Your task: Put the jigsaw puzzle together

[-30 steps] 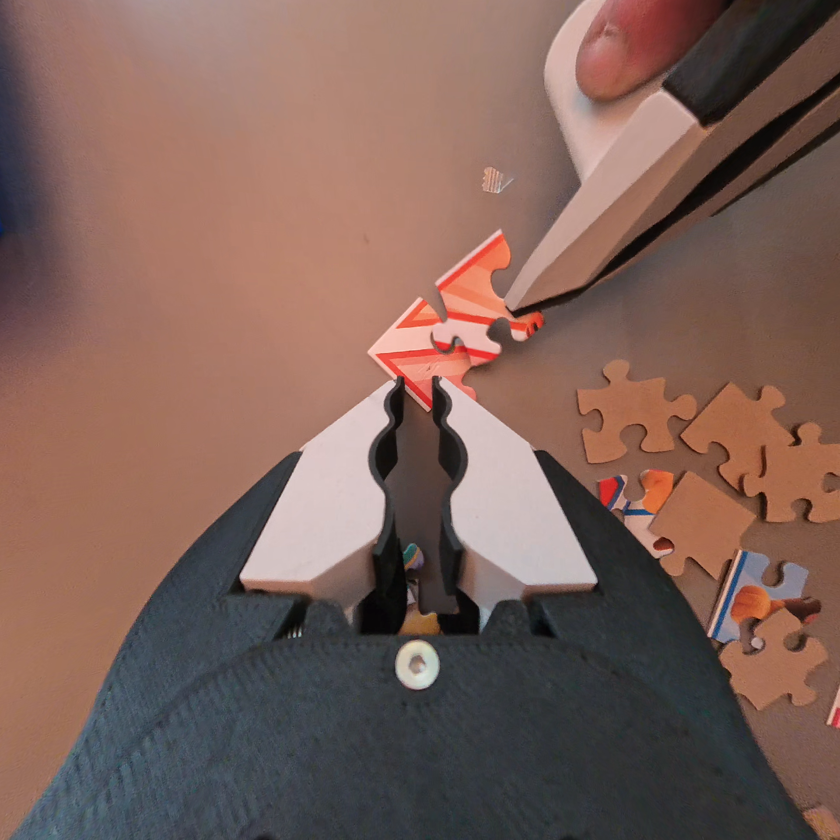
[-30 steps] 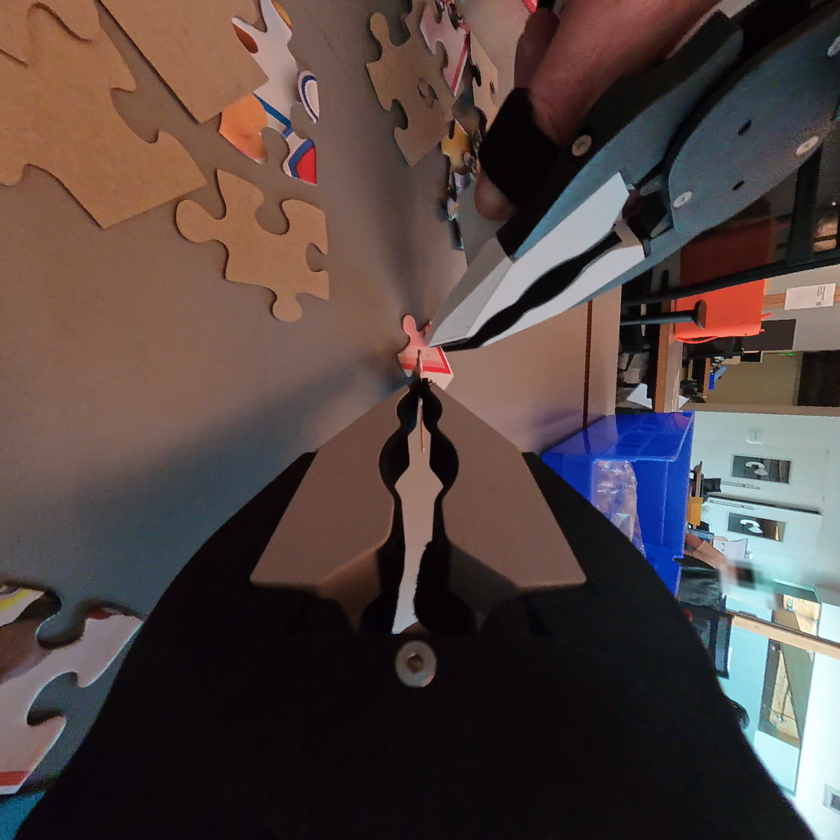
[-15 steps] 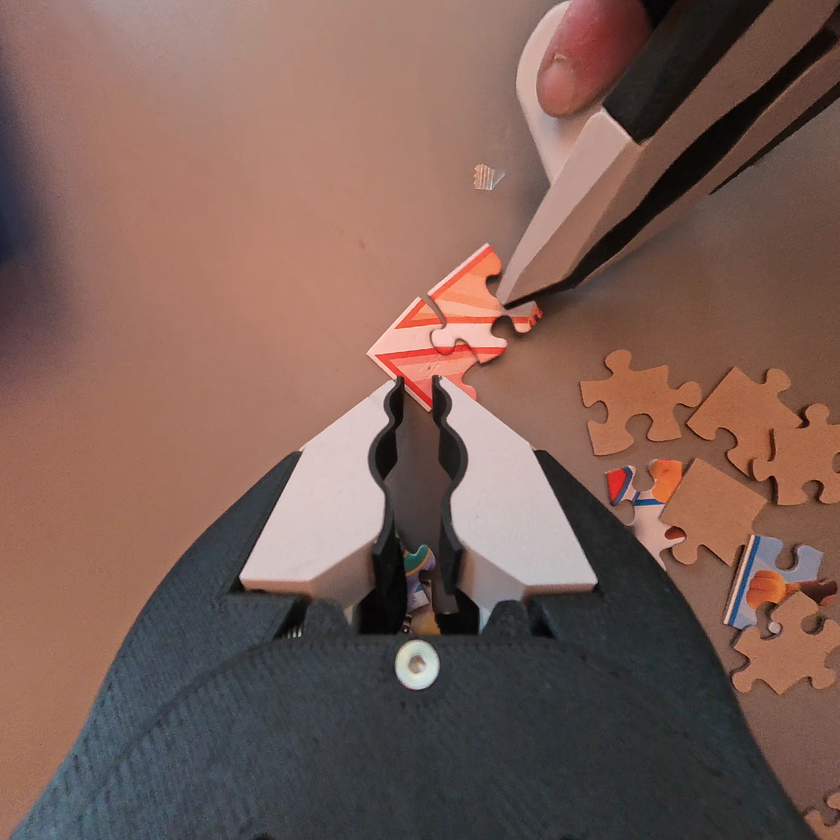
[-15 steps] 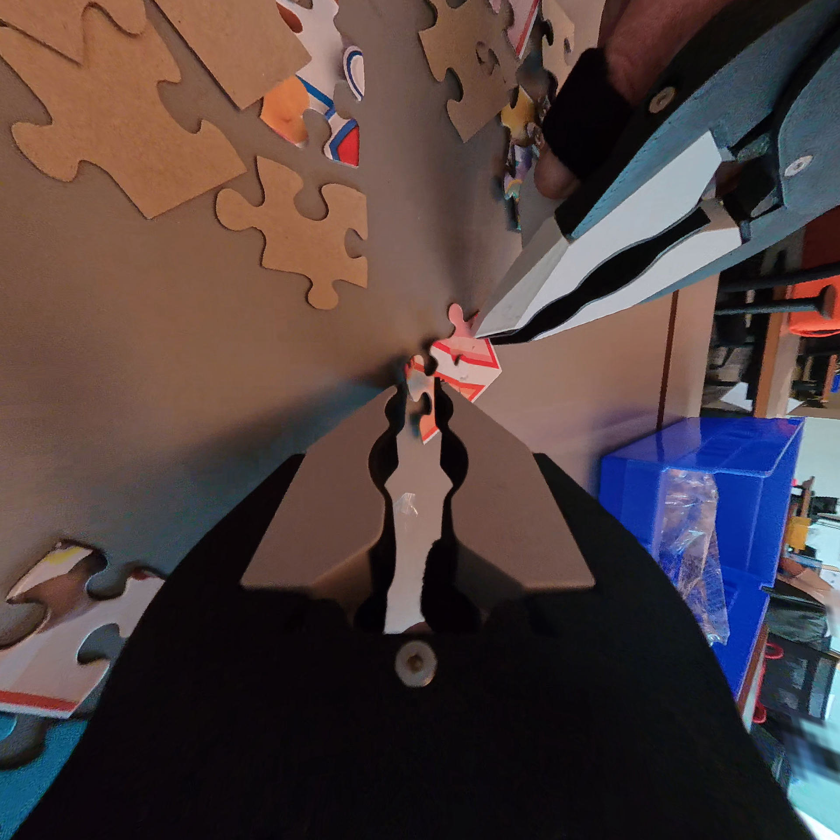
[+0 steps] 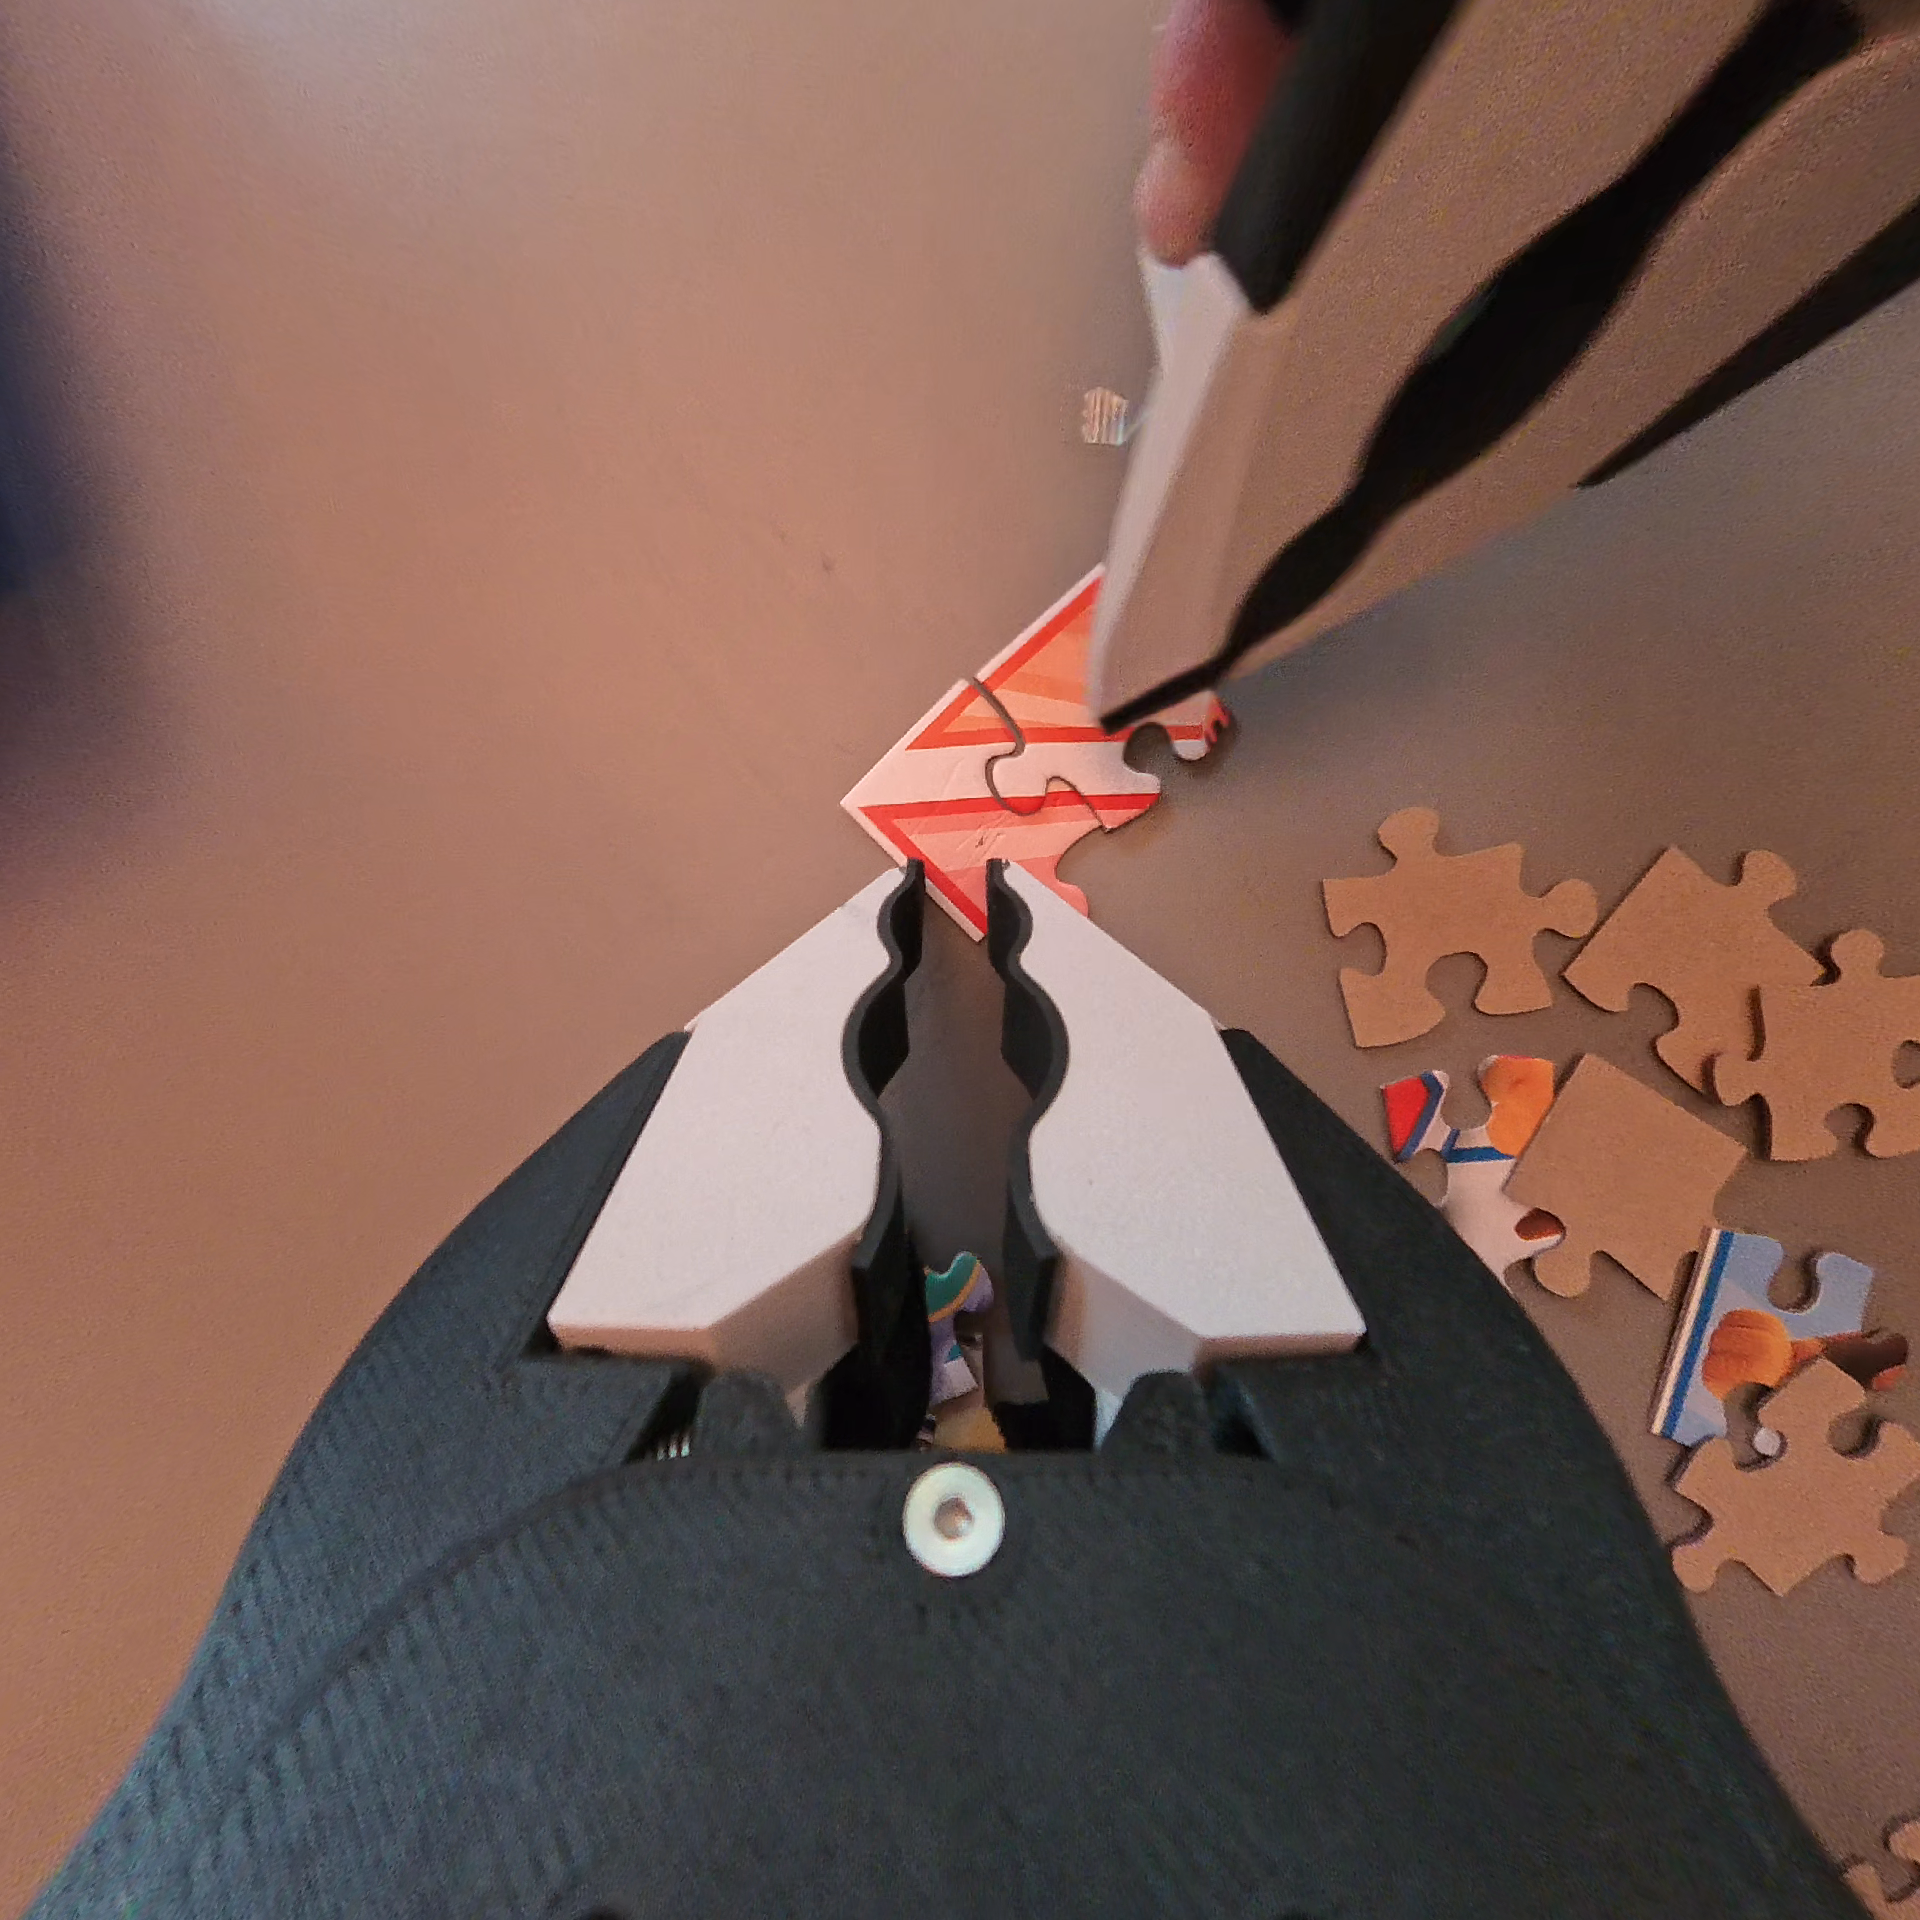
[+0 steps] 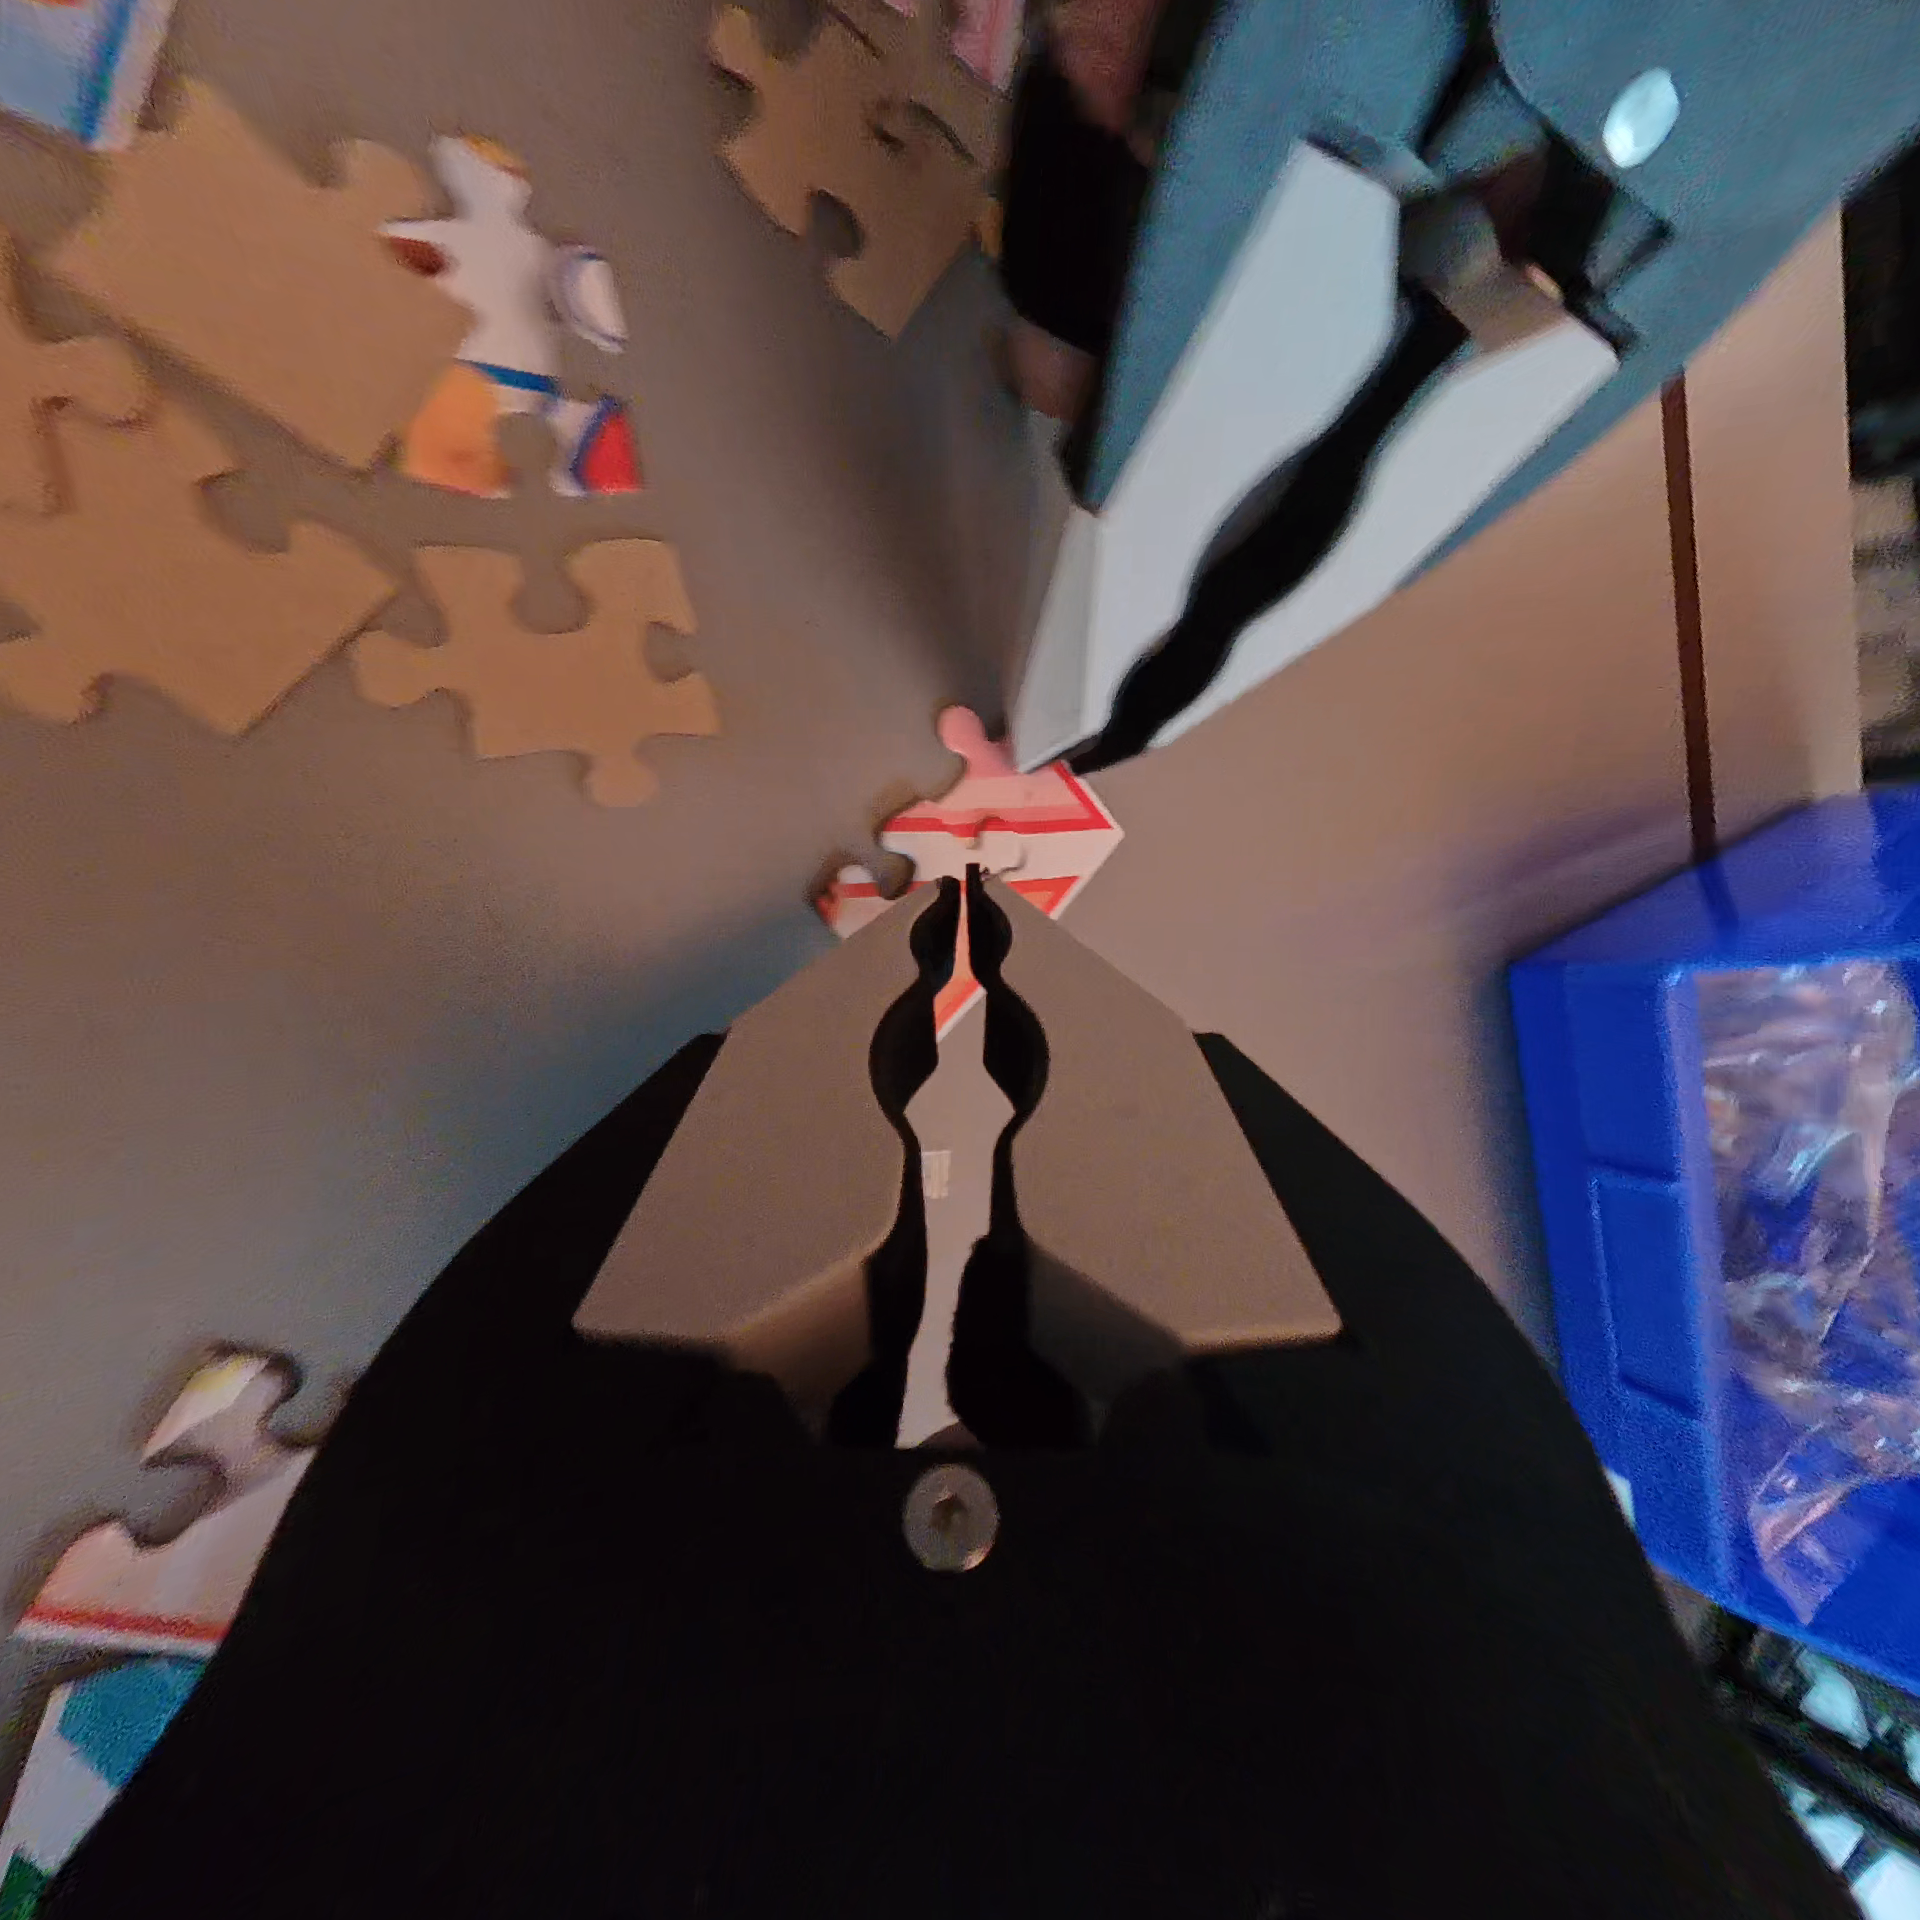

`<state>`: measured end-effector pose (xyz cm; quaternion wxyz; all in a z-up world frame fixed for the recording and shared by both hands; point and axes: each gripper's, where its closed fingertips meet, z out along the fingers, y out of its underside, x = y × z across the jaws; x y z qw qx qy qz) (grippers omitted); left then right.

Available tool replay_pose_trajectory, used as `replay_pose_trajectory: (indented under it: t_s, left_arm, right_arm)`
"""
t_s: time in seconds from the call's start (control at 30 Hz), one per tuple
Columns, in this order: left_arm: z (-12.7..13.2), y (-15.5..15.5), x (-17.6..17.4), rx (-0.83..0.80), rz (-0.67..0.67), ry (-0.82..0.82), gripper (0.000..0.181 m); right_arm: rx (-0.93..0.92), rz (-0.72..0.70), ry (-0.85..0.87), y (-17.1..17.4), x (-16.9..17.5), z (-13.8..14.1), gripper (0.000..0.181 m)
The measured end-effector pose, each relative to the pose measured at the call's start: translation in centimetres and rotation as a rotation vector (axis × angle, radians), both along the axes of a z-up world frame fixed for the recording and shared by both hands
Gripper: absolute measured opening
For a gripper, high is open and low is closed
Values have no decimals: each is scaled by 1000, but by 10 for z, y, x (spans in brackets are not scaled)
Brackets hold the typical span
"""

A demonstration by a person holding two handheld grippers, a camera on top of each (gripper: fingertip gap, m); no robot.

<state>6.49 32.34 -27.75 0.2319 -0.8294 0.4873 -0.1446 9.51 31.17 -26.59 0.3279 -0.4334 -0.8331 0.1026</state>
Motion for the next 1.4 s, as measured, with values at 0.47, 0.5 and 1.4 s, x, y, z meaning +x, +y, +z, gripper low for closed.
replay_pose_trajectory:
  t_s: [0.47, 0.5, 1.4]
  left_arm:
    - [0, 0, 0, 0, 14, 0, 11]
    - [0, 0, 0, 1, 16, -4, 11]
    - [3, 35, -10, -76, 122, 21, 22]
  right_arm:
    - [-108, -118, -37, 8, -12, 1, 0]
    - [-132, -117, -14, 6, -15, 5, 0]
    - [-310, -524, 36, 18, 91, 22, 23]
